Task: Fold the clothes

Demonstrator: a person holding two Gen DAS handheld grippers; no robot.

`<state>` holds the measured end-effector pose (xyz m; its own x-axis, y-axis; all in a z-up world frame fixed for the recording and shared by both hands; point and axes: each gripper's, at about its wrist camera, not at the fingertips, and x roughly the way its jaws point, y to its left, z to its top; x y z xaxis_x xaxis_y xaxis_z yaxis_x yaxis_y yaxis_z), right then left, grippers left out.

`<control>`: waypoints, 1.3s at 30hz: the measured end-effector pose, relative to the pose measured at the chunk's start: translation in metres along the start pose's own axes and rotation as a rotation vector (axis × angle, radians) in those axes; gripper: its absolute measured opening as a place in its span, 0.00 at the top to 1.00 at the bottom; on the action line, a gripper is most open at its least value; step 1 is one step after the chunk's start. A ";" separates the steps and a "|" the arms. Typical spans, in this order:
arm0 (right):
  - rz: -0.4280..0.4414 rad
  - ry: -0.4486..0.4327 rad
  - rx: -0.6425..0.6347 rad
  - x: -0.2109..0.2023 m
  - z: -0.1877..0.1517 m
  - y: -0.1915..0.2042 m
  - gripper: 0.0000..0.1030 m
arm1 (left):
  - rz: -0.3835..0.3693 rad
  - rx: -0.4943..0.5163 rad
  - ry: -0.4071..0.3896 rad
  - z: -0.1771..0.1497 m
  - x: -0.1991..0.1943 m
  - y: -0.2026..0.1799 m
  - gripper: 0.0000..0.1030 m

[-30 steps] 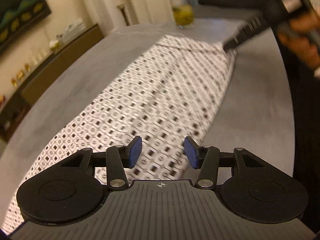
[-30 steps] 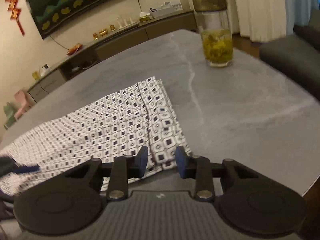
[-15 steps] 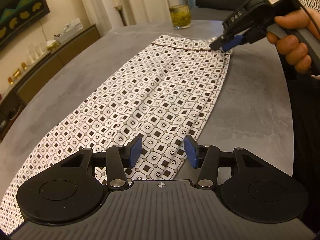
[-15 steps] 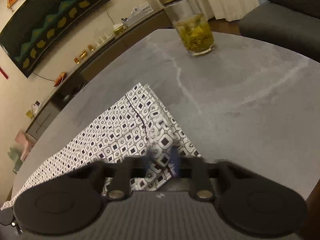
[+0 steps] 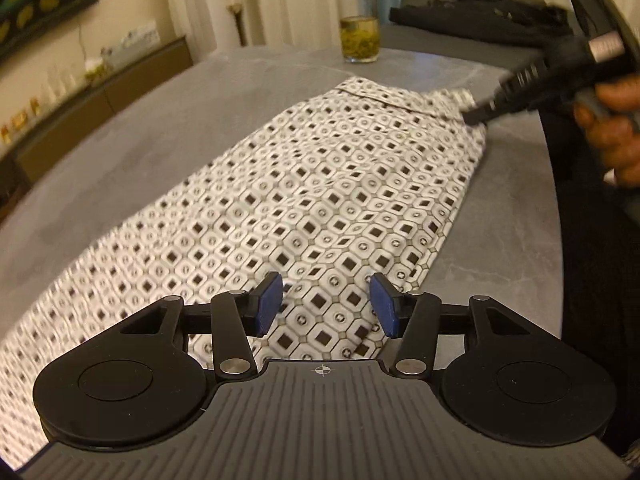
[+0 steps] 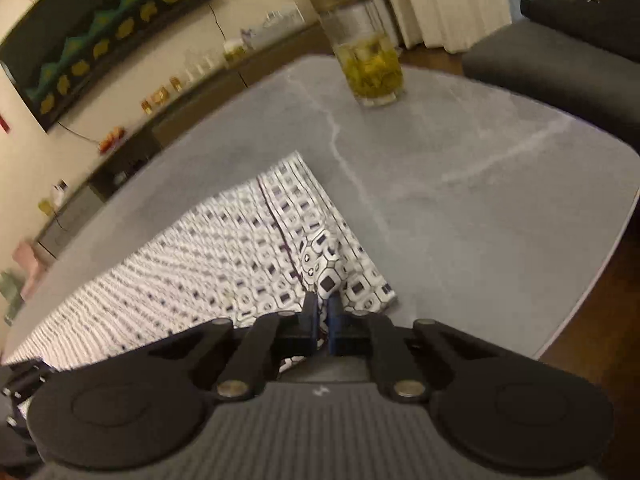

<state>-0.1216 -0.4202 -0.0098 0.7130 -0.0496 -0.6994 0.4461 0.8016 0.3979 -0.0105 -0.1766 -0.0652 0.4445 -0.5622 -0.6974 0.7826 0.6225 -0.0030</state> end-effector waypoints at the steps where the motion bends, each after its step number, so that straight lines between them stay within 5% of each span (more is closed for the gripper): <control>1: -0.008 0.001 -0.013 0.000 0.000 0.001 0.96 | -0.005 -0.024 -0.001 0.001 0.000 0.005 0.59; 4: -0.033 0.005 -0.053 0.002 -0.001 0.005 0.96 | 0.006 -0.123 0.001 0.010 0.003 0.030 0.59; 9: -0.068 0.014 -0.110 -0.002 -0.003 0.010 0.96 | 0.104 -0.429 0.039 0.031 0.026 0.133 0.62; 13: -0.110 0.015 -0.191 -0.005 -0.007 0.015 0.96 | 0.175 -0.440 0.074 0.039 0.044 0.156 0.98; 14: -0.124 0.017 -0.213 -0.004 -0.007 0.018 0.96 | 0.189 -0.453 0.083 0.042 0.046 0.159 1.00; 16: -0.150 0.022 -0.255 -0.003 -0.007 0.024 0.96 | 0.214 -0.447 0.099 0.044 0.044 0.158 0.99; 19: -0.171 0.025 -0.269 -0.008 -0.007 0.026 0.87 | 0.245 -0.438 0.048 0.033 0.004 0.153 0.62; 21: -0.223 -0.060 -0.250 -0.026 -0.011 0.030 0.70 | 0.209 -0.448 0.000 0.011 -0.039 0.153 0.58; 23: -0.258 -0.146 -0.291 -0.041 -0.017 0.044 0.70 | 0.197 -0.466 -0.042 -0.014 -0.084 0.157 0.54; 25: -0.180 -0.156 -0.386 -0.044 -0.025 0.075 0.69 | 0.254 -0.522 -0.068 -0.040 -0.124 0.175 0.53; 28: -0.017 -0.085 -0.556 -0.023 -0.047 0.127 0.72 | 0.383 -0.645 -0.116 -0.084 -0.186 0.212 0.53; 31: 0.009 0.042 -0.634 0.010 -0.067 0.154 0.72 | 0.569 -0.796 -0.169 -0.140 -0.253 0.259 0.52; 35: -0.043 0.029 -0.670 0.011 -0.075 0.176 0.65 | 0.787 -1.010 -0.220 -0.231 -0.334 0.321 0.44; 37: -0.053 0.011 -0.721 0.004 -0.079 0.197 0.65 | 0.756 -1.157 -0.250 -0.273 -0.356 0.350 0.55; 39: -0.011 -0.010 -0.787 -0.003 -0.088 0.229 0.65 | 0.695 -1.192 -0.296 -0.289 -0.363 0.369 0.51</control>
<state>-0.0692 -0.1834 0.0313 0.7174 -0.0625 -0.6939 -0.0583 0.9871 -0.1492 -0.0088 0.4144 -0.0204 0.7723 0.0465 -0.6335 -0.3978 0.8129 -0.4254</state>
